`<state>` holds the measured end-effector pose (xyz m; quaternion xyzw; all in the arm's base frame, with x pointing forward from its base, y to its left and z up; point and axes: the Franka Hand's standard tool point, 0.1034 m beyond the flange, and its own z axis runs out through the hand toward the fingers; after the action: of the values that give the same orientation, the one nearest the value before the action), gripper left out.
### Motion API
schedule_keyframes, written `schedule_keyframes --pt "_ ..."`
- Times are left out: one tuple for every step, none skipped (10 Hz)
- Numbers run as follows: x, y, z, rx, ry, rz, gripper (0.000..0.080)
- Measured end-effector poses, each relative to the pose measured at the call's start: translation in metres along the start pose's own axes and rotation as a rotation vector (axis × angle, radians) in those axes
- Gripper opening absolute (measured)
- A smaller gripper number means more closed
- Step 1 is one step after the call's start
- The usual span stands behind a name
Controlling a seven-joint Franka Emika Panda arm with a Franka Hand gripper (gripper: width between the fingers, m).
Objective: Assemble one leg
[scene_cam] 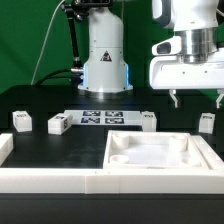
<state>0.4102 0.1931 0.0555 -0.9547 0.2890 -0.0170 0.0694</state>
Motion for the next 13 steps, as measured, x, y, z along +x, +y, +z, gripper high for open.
schedule_keyframes --pt "-0.016 -0.005 0.003 0.001 -0.005 0.027 0.0648" --pt "-0.026 -0.012 0.004 0.003 -0.008 0.001 0.0648" --pt "-0.025 -0.012 0.004 -0.002 -0.016 -0.038 0.0648" --pt "-0.029 -0.014 0.005 -0.001 -0.019 -0.052 0.0648" --pt "-0.024 -0.009 0.007 -0.014 -0.044 -0.141 0.0648" --pt "-0.016 0.000 0.007 -0.048 -0.132 -0.143 0.0648" --pt "-0.010 0.004 0.005 -0.067 -0.230 -0.143 0.0648" --pt "-0.005 0.004 0.006 -0.072 -0.263 -0.137 0.0648" --pt "-0.009 0.008 0.007 -0.092 -0.365 -0.149 0.0648" --pt "-0.009 0.006 0.008 -0.104 -0.431 -0.134 0.0648" --pt "-0.009 0.005 0.009 -0.112 -0.471 -0.130 0.0648" --pt "-0.013 0.008 0.008 -0.123 -0.567 -0.143 0.0648" --pt "-0.013 0.008 0.010 -0.121 -0.649 -0.141 0.0648"
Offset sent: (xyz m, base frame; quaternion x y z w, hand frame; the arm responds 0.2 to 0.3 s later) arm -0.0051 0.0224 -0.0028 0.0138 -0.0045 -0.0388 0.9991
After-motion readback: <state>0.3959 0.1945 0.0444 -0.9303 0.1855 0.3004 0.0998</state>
